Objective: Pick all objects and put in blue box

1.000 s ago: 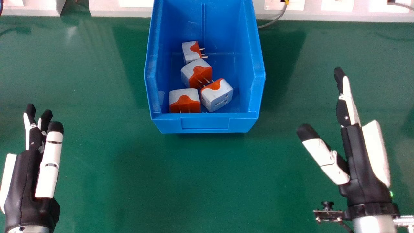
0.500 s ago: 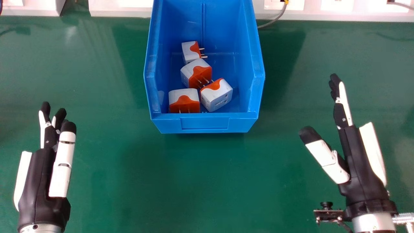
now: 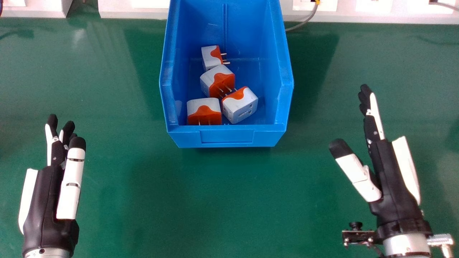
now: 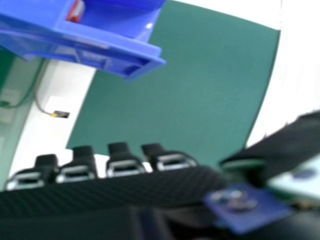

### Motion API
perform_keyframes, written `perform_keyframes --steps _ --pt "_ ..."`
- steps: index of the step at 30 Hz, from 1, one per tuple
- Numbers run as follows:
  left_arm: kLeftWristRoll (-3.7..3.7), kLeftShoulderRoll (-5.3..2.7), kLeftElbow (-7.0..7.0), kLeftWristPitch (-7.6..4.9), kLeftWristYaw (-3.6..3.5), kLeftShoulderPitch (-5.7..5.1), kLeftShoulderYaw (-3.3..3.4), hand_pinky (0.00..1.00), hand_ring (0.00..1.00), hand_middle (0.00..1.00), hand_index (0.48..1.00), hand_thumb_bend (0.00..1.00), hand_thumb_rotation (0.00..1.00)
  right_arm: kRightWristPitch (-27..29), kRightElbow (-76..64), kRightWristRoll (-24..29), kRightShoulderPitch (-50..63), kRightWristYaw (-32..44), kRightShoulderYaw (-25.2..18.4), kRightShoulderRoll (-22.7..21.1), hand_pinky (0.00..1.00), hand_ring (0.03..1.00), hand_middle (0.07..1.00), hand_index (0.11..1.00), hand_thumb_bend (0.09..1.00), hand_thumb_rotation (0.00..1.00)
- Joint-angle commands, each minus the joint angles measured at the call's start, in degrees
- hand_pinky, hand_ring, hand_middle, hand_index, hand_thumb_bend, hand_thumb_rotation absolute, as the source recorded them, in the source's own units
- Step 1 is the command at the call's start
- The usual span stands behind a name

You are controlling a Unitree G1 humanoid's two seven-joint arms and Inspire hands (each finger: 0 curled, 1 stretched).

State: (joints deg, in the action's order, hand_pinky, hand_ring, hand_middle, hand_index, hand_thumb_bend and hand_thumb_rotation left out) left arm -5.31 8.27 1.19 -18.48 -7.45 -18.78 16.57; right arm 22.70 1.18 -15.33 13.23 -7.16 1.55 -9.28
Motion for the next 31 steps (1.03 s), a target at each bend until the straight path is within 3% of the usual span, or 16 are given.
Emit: perform_keyframes --steps 1,3,6,10,12,14,17,19,23,26,27,28,31 --pt "0.85 1.24 1.05 -0.1 0.73 0.28 0.66 1.0 1.0 1.0 1.0 0.33 0.97 0.9 -0.8 1.1 -1.0 0.1 -0.2 0.5 1.0 1.0 1.0 1.0 0.592 1.0" --pt "0.75 1.41 1.29 0.62 0.82 0.43 0.78 1.0 1.0 1.0 1.0 0.34 0.97 1.0 -0.6 1.5 -1.2 0.3 -0.2 0.8 1.0 1.0 1.0 1.0 0.588 1.0" --pt "-0.23 1.72 1.03 1.55 0.5 1.12 1.08 1.0 1.0 1.0 1.0 0.34 0.96 0.6 -0.7 0.7 -1.4 0.4 0.1 0.6 1.0 1.0 1.0 1.0 0.577 1.0" --pt "-0.58 1.8 1.85 3.1 0.65 1.56 1.19 1.0 1.0 1.0 1.0 0.34 0.95 0.7 -0.9 0.4 -1.3 0.4 0.2 0.7 1.0 1.0 1.0 1.0 0.556 1.0" --pt "-1.72 2.04 1.34 3.45 0.0 2.2 1.45 1.0 1.0 1.0 1.0 0.31 0.95 0.8 -0.8 0.5 -1.2 0.4 0.2 0.7 1.0 1.0 1.0 1.0 0.554 1.0" --pt "-1.69 2.24 1.27 3.93 0.22 2.58 1.55 1.0 1.0 1.0 1.0 0.28 0.97 1.1 -0.6 1.2 -1.0 0.4 0.1 1.1 1.0 1.0 1.0 1.0 0.554 1.0" --pt "-1.5 2.69 0.9 3.9 0.26 2.67 1.67 1.0 1.0 1.0 1.0 0.27 0.99 1.5 -0.4 1.1 -0.8 0.3 0.2 1.2 1.0 1.0 1.0 1.0 0.549 1.0" --pt "-2.2 2.5 0.96 3.75 0.04 2.47 1.8 1.0 1.0 1.0 1.0 0.27 0.99 1.9 -0.1 1.0 -0.6 0.1 0.2 1.4 1.0 1.0 1.0 1.0 0.541 1.0" --pt "-1.89 2.45 1.05 3.9 0.46 2.02 2.15 1.0 1.0 1.0 1.0 0.29 0.98 2.5 0.4 0.4 -0.3 -0.7 0.3 1.9 1.0 1.0 1.0 1.0 0.527 1.0" --pt "-2.76 2.62 0.59 3.7 -0.13 1.8 2.82 1.0 1.0 1.0 1.0 0.28 0.96 2.4 0.3 -0.3 0.0 -1.0 0.6 2.3 1.0 1.0 1.0 1.0 0.525 1.0" --pt "-2.58 2.64 0.45 3.34 -0.08 1.66 3.02 1.0 1.0 1.0 1.0 0.29 0.95 2.6 0.4 -0.5 0.1 -1.2 0.7 2.5 1.0 1.0 1.0 1.0 0.527 1.0" --pt "-1.94 2.64 0.6 3.53 0.45 1.45 3.2 1.0 1.0 1.0 1.0 0.29 0.94 2.8 0.6 -0.5 0.2 -1.3 0.8 2.6 1.0 1.0 1.0 1.0 0.526 1.0" --pt "-1.29 2.73 1.39 4.46 1.07 0.75 3.63 1.0 1.0 1.0 1.0 0.3 0.93 3.3 1.0 -0.1 0.5 -1.2 1.3 3.2 1.0 1.0 1.0 1.0 0.522 1.0"
